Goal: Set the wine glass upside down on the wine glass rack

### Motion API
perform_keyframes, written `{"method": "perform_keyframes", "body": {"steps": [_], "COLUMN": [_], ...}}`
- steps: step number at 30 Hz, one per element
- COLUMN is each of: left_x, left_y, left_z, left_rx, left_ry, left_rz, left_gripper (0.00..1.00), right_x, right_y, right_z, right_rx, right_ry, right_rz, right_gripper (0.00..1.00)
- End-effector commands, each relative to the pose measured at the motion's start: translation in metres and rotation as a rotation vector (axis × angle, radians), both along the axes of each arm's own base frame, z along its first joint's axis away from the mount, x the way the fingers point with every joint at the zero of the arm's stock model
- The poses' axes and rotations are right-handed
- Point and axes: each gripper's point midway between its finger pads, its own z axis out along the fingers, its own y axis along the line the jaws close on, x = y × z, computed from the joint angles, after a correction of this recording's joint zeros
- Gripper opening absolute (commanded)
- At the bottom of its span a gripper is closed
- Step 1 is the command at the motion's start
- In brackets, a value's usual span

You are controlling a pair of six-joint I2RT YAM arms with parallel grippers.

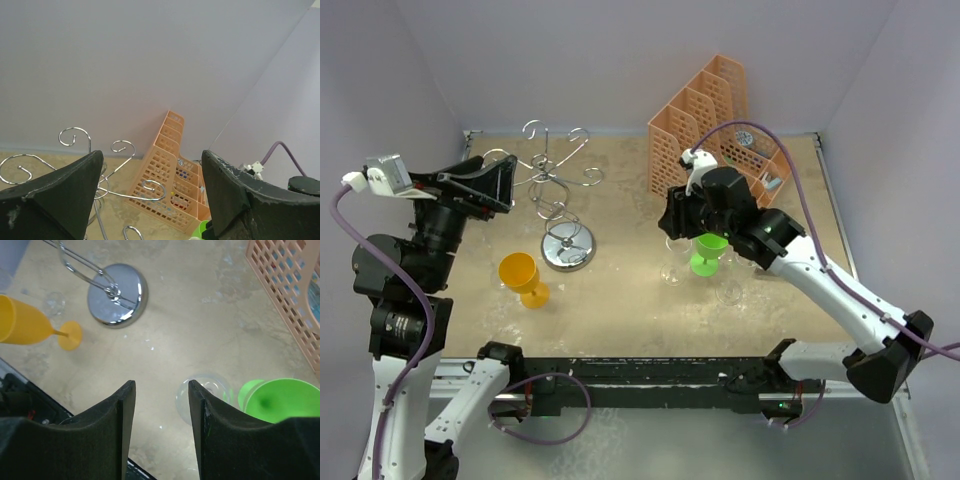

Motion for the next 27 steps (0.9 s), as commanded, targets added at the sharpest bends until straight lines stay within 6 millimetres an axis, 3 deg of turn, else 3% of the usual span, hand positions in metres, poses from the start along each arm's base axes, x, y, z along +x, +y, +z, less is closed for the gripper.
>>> {"method": "perform_keyframes", "body": {"steps": [1,14,21,27], "left_x": [-0.005,-0.016,-0.015,-0.013], "left_y": [-0.001,-0.003,-0.003,-0.009], "left_z": [0.023,0.029,0.029,0.031], "left_rx": [-0.029,-0.035,-0.031,-0.027], "left_ry": [-0.07,-0.095,-0.098,-0.096], "left_rz": [-0.018,-0.038,-0.036,-0.068], "left_gripper": [0.76,0.76,0.76,0.76], "right_x": [0.003,-0.002,-0.01,-0.007], "right_y": [-0.013,-0.006,-0.006,0.004], "right_z": [-0.016,-0.071,-0.086,-0.091], "right_rx": [-0.127,-0.233,-0.247,-0.203], "right_ry": [-0.002,0.108,0.138,0.136], "right_rz": [-0.07,-0.087,-0.089,-0.089], "right_gripper": [0.47,0.35,0.32,0.23]}}
